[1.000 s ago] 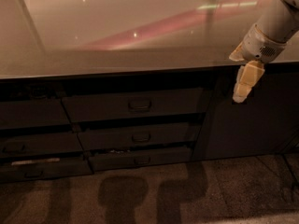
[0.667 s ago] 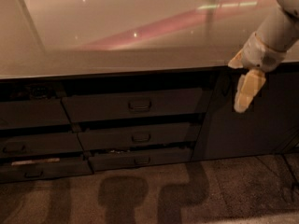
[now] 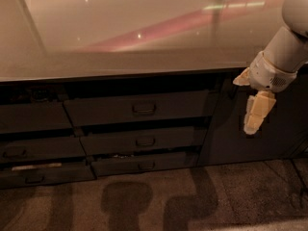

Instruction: Open top drawer

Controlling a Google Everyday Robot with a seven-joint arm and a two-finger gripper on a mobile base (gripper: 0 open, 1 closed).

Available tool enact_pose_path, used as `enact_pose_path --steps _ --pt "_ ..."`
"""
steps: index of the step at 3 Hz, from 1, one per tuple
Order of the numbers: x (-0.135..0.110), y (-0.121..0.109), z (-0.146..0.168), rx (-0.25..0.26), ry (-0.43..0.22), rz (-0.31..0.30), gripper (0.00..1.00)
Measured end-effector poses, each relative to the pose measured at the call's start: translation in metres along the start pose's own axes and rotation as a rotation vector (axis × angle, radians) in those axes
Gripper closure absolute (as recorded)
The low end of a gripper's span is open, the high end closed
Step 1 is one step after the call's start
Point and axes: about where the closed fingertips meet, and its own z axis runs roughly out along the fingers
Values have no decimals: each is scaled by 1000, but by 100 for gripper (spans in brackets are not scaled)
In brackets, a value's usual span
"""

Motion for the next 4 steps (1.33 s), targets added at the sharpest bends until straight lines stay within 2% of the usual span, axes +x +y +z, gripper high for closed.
enact_pose_path --steps 1,2,3,4 --pt "-2 0 2 56 42 -15 0" --pt "0 11 -1 180 110 -90 0" --pt "-1 16 2 275 119 -170 0" --pt "-2 18 4 317 118 -213 0"
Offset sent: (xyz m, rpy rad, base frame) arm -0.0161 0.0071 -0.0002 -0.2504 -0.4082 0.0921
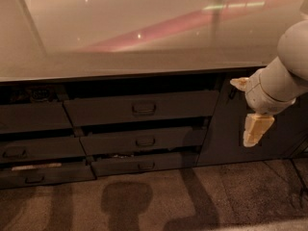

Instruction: Open top drawer

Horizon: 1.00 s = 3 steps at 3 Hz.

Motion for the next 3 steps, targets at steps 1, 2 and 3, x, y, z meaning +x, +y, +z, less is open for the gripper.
enact_pose_path --steps 1,2,3 --pt "0 0 0 -1 -1 0 0" --pt "-3 -2 6 -32 -93 -24 0" --pt "-15 -7 5 -25 -149 -76 0"
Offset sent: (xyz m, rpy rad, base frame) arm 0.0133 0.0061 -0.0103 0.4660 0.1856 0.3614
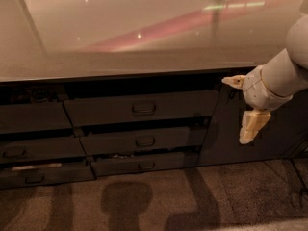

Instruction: Open top drawer

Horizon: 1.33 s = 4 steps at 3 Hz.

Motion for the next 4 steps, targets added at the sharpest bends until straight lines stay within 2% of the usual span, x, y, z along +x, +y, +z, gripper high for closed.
enact_pose_path --steps 1,2,3,4 --pt "0 0 0 0 0 0 0" --pt "0 0 2 -16 -69 -3 0" --pt "5 2 5 -40 -221 -5 0" --pt "4 -3 12 -67 -586 -32 0"
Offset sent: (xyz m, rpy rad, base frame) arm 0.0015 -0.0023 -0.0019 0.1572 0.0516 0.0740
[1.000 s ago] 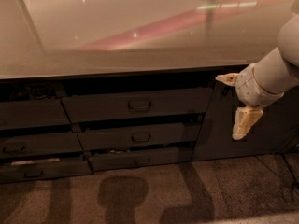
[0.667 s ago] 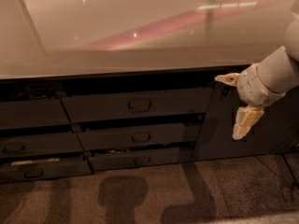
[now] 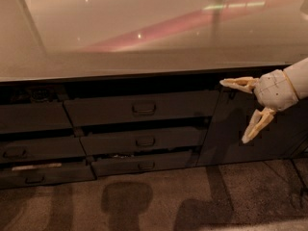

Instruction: Open top drawer

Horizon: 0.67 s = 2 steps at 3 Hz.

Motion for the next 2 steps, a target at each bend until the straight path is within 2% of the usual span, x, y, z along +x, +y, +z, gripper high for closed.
enact_pose_path --steps 1,2 --pt "2 0 4 1 39 4 0" --pt "7 -1 10 12 162 24 0"
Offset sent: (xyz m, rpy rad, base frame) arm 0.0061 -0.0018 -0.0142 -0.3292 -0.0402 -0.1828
